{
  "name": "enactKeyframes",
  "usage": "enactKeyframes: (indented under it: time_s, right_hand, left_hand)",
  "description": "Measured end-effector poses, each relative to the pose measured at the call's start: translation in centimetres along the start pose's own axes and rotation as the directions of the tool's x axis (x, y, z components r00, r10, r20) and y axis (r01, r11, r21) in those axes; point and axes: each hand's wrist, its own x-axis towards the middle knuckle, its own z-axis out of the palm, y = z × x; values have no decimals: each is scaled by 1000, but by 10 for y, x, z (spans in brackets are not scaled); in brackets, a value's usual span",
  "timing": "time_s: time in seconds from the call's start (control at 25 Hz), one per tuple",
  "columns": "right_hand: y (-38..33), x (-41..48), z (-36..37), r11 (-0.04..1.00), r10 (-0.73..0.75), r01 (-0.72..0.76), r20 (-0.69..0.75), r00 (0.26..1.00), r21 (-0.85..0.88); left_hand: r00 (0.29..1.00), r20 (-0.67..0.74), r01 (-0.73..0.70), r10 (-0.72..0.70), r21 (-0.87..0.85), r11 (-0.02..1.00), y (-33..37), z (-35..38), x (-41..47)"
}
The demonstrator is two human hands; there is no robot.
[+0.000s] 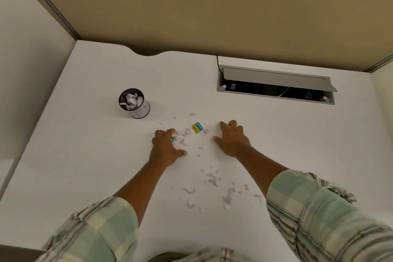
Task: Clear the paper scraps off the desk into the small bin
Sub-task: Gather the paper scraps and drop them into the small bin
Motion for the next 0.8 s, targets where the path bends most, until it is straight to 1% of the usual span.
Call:
enactKeyframes:
  time_s: [0.08,0.2,0.28,0.36,0.44,0.52,0.68,0.8]
  right_hand:
    - [-14,-5,7,992,-102,102,8,995,-74]
    - [-23,-22,24,953,-226,226,22,974,-202]
    - [-26,-37,33,930,-276,283,62,959,-235]
    - [-27,-53,41,920,-297,317,119,947,-229]
    - [-26,-68,47,916,-308,339,164,937,-216]
    - [-26,-82,53,907,-320,355,175,931,-227]
    - [-30,-100,67,888,-378,386,82,922,-250]
    - [-31,-101,75,912,-351,352,45,935,-211]
  left_hand:
    - [999,8,-39,39,52,998,2,1,1]
    - [995,27,-96,93,151,984,2,3,-7]
    - [992,36,-127,122,210,969,-1,7,-18]
    - [987,38,-161,156,238,958,-7,11,-29]
    - [984,39,-176,171,211,962,-12,15,-38]
    - [988,34,-153,149,160,975,-13,17,-45]
    - [986,-2,-161,164,176,971,-13,21,-54]
    - [989,3,-149,149,106,983,-12,19,-56]
